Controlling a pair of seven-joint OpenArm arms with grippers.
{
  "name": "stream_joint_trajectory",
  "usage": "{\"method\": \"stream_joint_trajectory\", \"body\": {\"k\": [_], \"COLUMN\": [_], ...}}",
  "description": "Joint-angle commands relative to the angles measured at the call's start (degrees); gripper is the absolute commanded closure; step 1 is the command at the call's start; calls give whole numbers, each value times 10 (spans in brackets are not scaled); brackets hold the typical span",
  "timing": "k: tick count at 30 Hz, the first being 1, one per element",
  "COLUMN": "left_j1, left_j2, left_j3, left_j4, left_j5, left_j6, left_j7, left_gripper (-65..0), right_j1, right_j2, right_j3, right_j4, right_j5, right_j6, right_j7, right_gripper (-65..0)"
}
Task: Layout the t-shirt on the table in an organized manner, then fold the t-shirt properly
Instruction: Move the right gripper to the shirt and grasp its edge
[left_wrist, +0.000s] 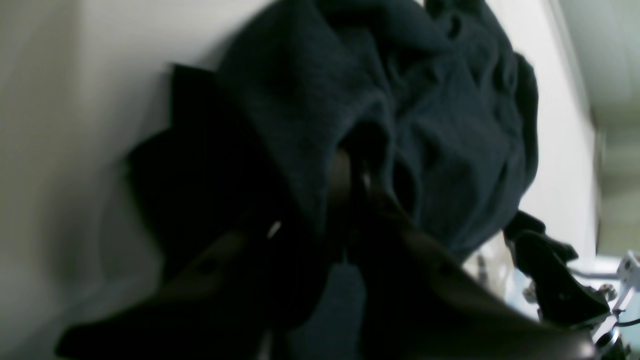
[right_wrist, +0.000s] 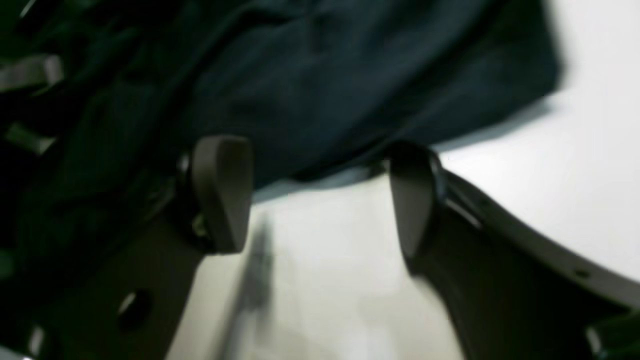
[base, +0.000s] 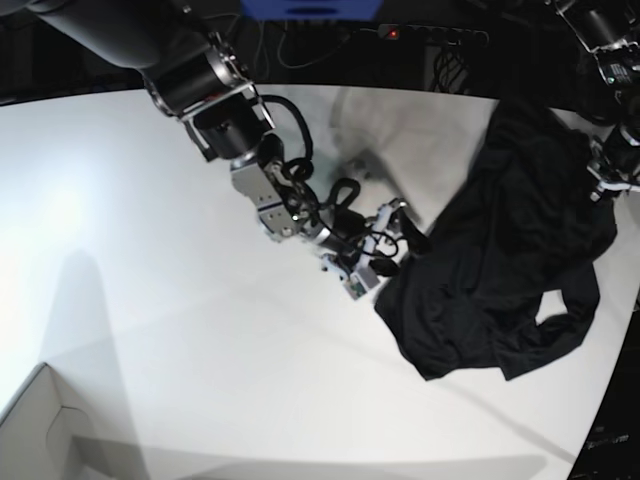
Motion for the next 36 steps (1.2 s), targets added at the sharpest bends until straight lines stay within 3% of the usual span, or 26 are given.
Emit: {"method": "stream_joint_trajectory", "body": {"k": [1, 5, 8, 15, 18, 23, 29, 36], "left_j1": [-8, -44, -76, -120, -157, -221, -259, -243], "left_j2": [-11, -10, -8, -5, 23, 93, 164, 173], "left_j3": [15, 82, 126, 242, 292, 359, 449, 572], "left_j4": [10, 4, 4, -25, -68, -132, -145, -147], "left_j5": [-12, -12, -12, -3, 25, 132, 251, 282], "left_j6": [-8, -8, -4, -3, -3, -8, -8, -9], "left_j7": [-8, -8, -18, -76, -94, -119, -127, -128], "left_gripper": [-5, -5, -5, -5, -5, -5, -5, -5], "right_j1": [8, 0, -4, -56, -86, -137, -166, -167], "right_j2": [-4, -4, -3, 66, 90, 127, 141, 154], "right_j3": [-2, 14, 67, 154, 160, 167, 238, 297], "right_j4": [5, 6, 6, 92, 160, 265, 334, 338], "right_j5": [1, 2, 2, 2, 2, 2, 1, 1], "right_j6": [1, -1, -1, -1, -1, -1, -1, -1], "right_j7": [-11, -11, -11, -13, -31, -61, -103, -106], "right_gripper": [-440, -440, -440, -440, -440, -440, -440, -440]}}
